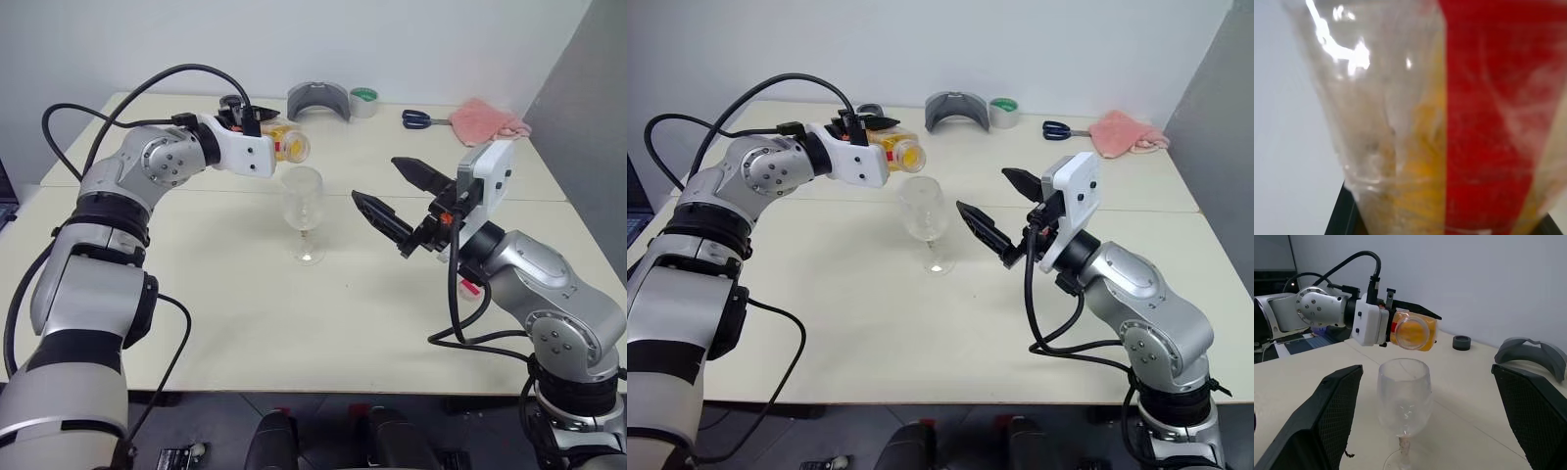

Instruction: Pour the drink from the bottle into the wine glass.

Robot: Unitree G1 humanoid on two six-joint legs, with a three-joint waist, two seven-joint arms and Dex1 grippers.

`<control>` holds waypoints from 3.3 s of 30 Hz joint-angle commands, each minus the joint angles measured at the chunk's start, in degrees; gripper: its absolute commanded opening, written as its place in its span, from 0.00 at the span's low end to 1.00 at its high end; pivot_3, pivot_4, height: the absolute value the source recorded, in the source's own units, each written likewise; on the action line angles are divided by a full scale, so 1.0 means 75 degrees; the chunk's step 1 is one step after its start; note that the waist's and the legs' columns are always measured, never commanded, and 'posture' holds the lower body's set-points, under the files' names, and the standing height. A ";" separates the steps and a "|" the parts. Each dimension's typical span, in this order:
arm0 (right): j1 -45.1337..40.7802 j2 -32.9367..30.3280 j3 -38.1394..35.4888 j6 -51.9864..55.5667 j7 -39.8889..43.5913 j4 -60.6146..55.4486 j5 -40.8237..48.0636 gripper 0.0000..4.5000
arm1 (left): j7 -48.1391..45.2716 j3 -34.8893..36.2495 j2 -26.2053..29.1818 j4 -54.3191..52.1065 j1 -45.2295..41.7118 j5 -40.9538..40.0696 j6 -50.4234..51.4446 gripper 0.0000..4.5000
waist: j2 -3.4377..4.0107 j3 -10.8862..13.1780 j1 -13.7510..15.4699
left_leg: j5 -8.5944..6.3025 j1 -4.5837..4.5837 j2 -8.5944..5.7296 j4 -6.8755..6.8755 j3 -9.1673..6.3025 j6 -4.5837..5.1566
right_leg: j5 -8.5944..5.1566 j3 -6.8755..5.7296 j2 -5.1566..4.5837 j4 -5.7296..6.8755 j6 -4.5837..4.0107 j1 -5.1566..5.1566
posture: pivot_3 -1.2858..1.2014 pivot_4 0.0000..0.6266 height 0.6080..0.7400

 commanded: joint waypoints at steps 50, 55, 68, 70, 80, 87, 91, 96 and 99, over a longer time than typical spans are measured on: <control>0.0103 0.0179 -0.0070 -0.0075 0.0049 -0.0261 -0.0199 1.00 | 0.2173 -0.1203 0.0522 0.0607 -0.1289 0.1763 -0.0397 0.36 | 0.0000 0.0000 -0.0002 | 0.0001 0.0001 -0.0008 0.0013 0.0008 -0.0002 | 0.0000 0.0012 -0.0003 0.0050 -0.0001 -0.0018 | 0.52 0.24 1.00; 0.0088 0.0181 -0.0087 -0.0048 0.0035 -0.0258 -0.0172 1.00 | 0.2279 -0.1283 0.0529 0.0670 -0.1366 0.1853 -0.0377 0.36 | 0.0000 0.0000 -0.0003 | 0.0001 0.0001 -0.0007 0.0013 0.0008 -0.0002 | 0.0000 0.0012 -0.0003 0.0051 -0.0001 -0.0018 | 0.52 0.24 1.00; 0.0038 0.0253 -0.0082 0.0036 -0.0034 -0.0291 -0.0139 1.00 | 0.2499 -0.1442 0.0522 0.0795 -0.1534 0.2044 -0.0352 0.36 | 0.0000 0.0000 -0.0002 | 0.0001 0.0002 -0.0008 0.0014 0.0008 -0.0002 | -0.0001 0.0012 -0.0003 0.0055 -0.0001 -0.0018 | 0.52 0.24 1.00; 0.0016 0.0259 -0.0087 0.0052 -0.0039 -0.0281 -0.0142 1.00 | 0.2522 -0.1458 0.0509 0.0811 -0.1555 0.2056 -0.0336 0.36 | 0.0000 0.0000 -0.0002 | 0.0001 0.0002 -0.0008 0.0014 0.0008 -0.0002 | 0.0000 0.0012 -0.0003 0.0055 -0.0001 -0.0018 | 0.52 0.24 1.00; -0.0003 0.0266 -0.0072 0.0097 -0.0068 -0.0282 -0.0171 1.00 | 0.2082 -0.1122 0.0307 0.0876 -0.1338 0.1438 -0.0400 0.36 | 0.0000 0.0000 -0.0001 | 0.0001 0.0002 -0.0009 0.0017 0.0008 -0.0002 | -0.0001 0.0012 -0.0004 0.0059 -0.0001 -0.0018 | 0.52 0.24 1.00; 0.0128 0.0326 0.0109 -0.0074 0.0062 -0.0157 -0.0343 1.00 | 0.1335 -0.0752 0.0211 0.0652 -0.0971 0.0687 -0.0449 0.36 | 0.0000 0.0000 -0.0013 | 0.0002 0.0007 -0.0009 0.0018 0.0010 -0.0002 | -0.0001 0.0015 -0.0003 0.0069 -0.0002 -0.0018 | 0.52 0.24 1.00; 0.0165 0.0363 0.0181 -0.0167 0.0201 -0.0055 -0.0409 1.00 | 0.0971 -0.0516 0.0244 0.0516 -0.0791 0.0238 -0.0448 0.36 | 0.0000 0.0000 -0.0013 | 0.0002 0.0006 -0.0009 0.0023 0.0009 -0.0002 | -0.0001 0.0015 -0.0003 0.0075 -0.0002 -0.0019 | 0.52 0.24 1.00; 0.0092 0.0318 0.0166 -0.0199 0.0328 0.0034 -0.0392 1.00 | 0.0117 0.0154 0.0227 0.0286 -0.0405 -0.0775 -0.0236 0.36 | 0.0000 0.0000 -0.0016 | 0.0002 0.0008 -0.0010 0.0028 0.0008 -0.0002 | -0.0001 0.0016 -0.0003 0.0085 -0.0002 -0.0019 | 0.52 0.24 1.00; 0.0031 0.0305 0.0195 -0.0134 0.0380 -0.0002 -0.0310 1.00 | -0.0740 0.0897 0.0020 -0.0066 0.0007 -0.1920 0.0458 0.36 | 0.0000 -0.0001 -0.0016 | 0.0002 0.0010 -0.0010 0.0034 0.0008 -0.0002 | -0.0002 0.0016 -0.0003 0.0097 -0.0003 -0.0019 | 0.52 0.24 1.00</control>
